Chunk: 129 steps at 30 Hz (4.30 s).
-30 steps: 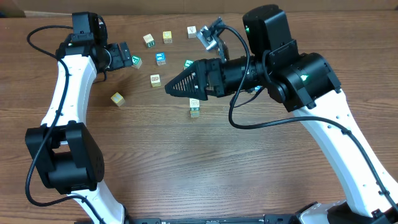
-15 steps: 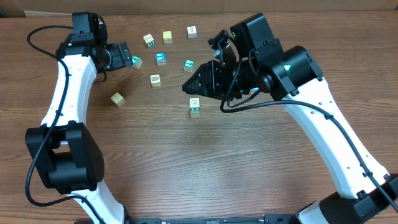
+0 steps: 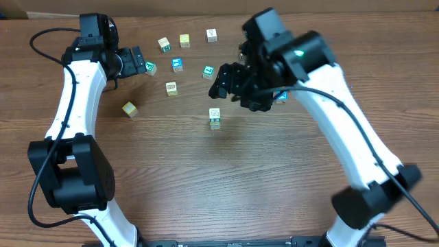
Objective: Form a tower
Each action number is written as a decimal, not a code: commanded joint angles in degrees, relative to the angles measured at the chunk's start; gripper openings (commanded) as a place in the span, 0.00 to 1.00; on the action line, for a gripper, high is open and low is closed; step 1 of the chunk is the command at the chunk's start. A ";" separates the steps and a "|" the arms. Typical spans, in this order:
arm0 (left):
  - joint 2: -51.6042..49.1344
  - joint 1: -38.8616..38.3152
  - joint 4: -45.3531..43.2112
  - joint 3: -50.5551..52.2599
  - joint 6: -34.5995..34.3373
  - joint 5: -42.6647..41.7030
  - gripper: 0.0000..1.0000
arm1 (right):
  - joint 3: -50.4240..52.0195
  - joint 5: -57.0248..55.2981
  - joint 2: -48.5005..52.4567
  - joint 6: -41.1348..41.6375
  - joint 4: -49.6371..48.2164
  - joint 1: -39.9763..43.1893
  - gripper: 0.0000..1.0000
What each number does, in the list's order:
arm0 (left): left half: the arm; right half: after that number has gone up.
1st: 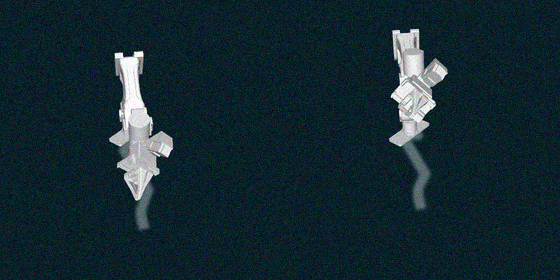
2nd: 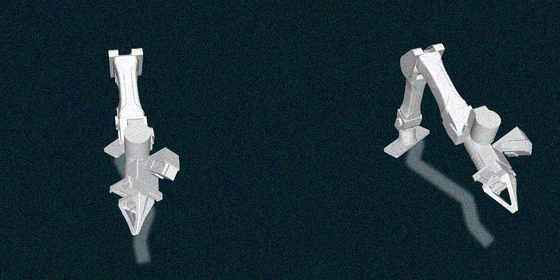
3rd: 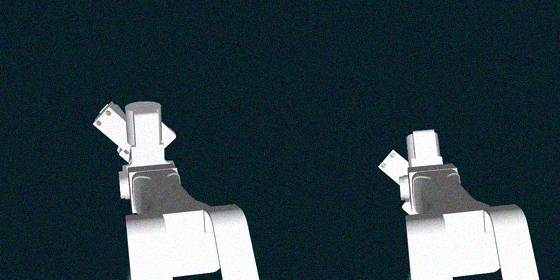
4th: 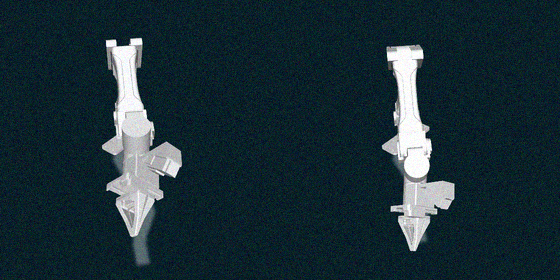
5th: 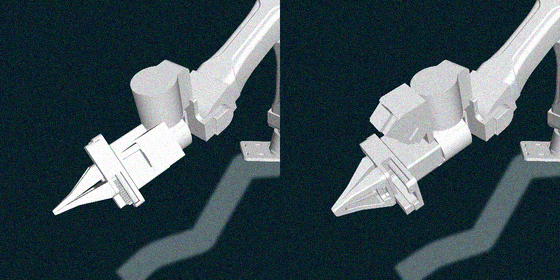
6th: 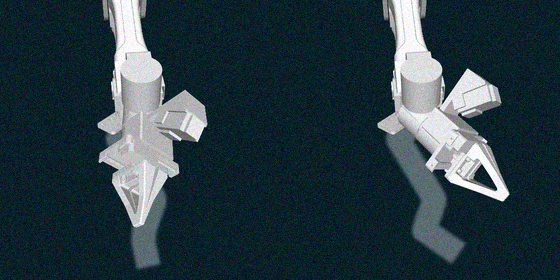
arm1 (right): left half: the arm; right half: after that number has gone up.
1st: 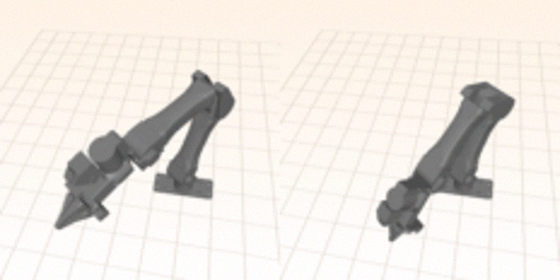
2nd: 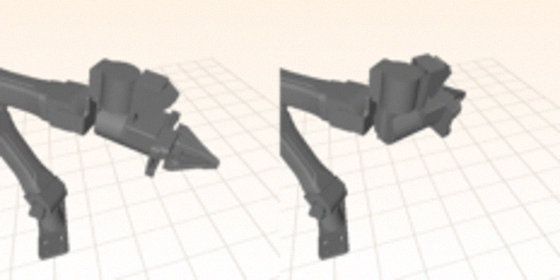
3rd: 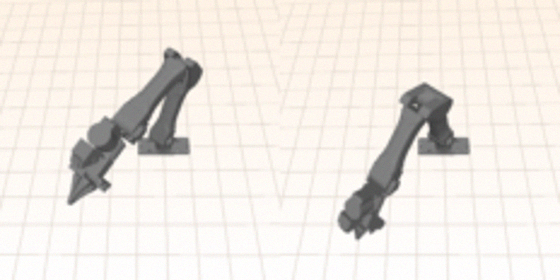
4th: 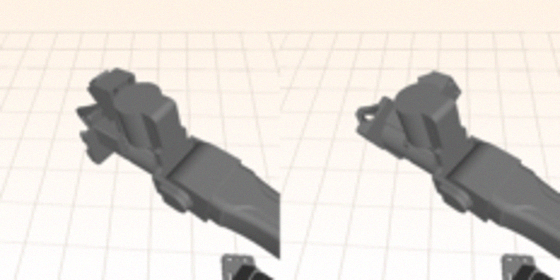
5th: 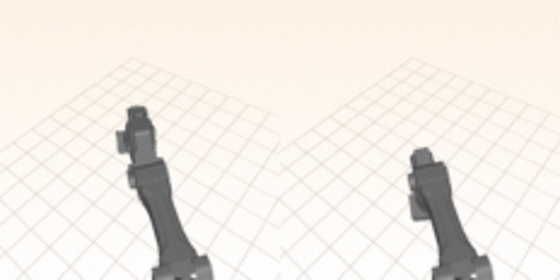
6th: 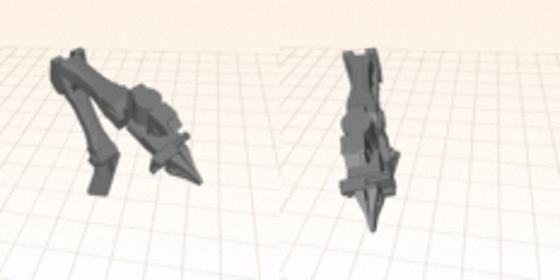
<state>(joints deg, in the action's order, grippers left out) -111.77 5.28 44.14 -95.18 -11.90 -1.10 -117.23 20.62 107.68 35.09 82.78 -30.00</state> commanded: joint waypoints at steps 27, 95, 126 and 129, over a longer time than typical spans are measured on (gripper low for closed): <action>1.60 -0.15 -0.20 0.02 -0.52 0.02 0.99 | -2.10 -21.97 11.50 -9.22 -8.22 -11.34 1.00; 1.60 -0.15 -0.20 0.02 -0.52 0.02 1.00 | 5.86 -30.93 24.55 0.48 -15.02 -11.39 1.00; 1.60 -0.15 -0.20 0.02 -0.52 0.02 1.00 | 8.24 -27.50 24.57 -2.56 -18.12 -11.39 0.71; 1.60 -0.15 -0.20 0.02 -0.52 0.02 1.00 | 9.40 -27.96 24.57 -2.56 -18.67 -11.39 0.70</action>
<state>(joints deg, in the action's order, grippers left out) -111.77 5.28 44.14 -95.18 -11.90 -1.10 -109.23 -6.44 131.76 32.75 64.60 -41.39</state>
